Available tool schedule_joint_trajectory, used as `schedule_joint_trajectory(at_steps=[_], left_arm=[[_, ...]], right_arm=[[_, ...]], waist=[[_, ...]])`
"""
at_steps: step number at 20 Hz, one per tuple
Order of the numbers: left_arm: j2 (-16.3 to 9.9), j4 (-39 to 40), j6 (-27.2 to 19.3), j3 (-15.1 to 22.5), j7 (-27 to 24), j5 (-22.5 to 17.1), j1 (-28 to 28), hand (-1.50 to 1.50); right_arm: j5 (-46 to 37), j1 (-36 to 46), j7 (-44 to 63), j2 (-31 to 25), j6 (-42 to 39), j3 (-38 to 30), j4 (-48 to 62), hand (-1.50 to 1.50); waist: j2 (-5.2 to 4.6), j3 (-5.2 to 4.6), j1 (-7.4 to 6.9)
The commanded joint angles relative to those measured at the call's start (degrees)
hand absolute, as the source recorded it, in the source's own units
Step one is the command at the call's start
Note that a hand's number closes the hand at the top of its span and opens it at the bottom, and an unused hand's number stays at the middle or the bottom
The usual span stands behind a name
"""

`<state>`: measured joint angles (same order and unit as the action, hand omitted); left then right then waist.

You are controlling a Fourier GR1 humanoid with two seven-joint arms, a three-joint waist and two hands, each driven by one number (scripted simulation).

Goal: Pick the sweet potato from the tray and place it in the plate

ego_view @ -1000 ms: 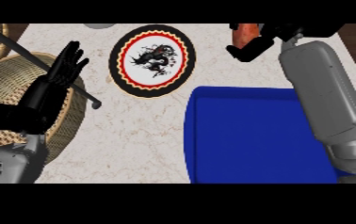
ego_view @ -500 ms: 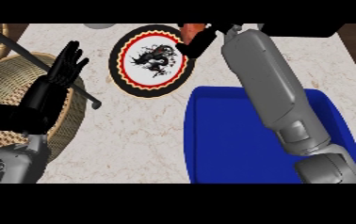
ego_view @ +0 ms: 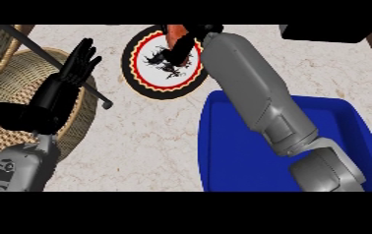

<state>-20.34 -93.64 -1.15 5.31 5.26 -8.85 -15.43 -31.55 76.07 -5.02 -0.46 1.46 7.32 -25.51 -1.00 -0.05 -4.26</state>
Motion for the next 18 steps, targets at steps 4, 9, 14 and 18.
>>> schedule_joint_trajectory(at_steps=[4, 9, 14, 18], left_arm=[[1.39, 3.52, -1.32, 0.32, 1.61, 2.12, -7.24, 0.0], [1.58, -0.82, -0.14, 1.09, 2.6, 0.84, -5.22, 0.0], [1.9, 3.6, 0.77, 1.0, -0.34, 1.68, -7.6, 0.0], [2.56, 2.34, 1.34, 2.62, -0.23, 1.77, -5.63, 0.0]], right_arm=[[1.29, 1.91, -1.12, 0.45, 3.76, 7.24, 7.7, 1.5], [6.97, -0.33, 0.86, 0.46, 6.67, 4.75, 10.85, -1.5], [12.79, 0.18, -1.47, 0.46, 3.24, 3.34, 10.54, -1.5], [17.43, -0.07, -4.62, 0.46, 7.24, 0.65, 9.46, -1.5]], waist=[[-1.02, -0.07, -2.02], [-1.22, -0.03, -4.61], [-2.12, -0.06, -5.74], [-1.89, -0.01, -6.29]])
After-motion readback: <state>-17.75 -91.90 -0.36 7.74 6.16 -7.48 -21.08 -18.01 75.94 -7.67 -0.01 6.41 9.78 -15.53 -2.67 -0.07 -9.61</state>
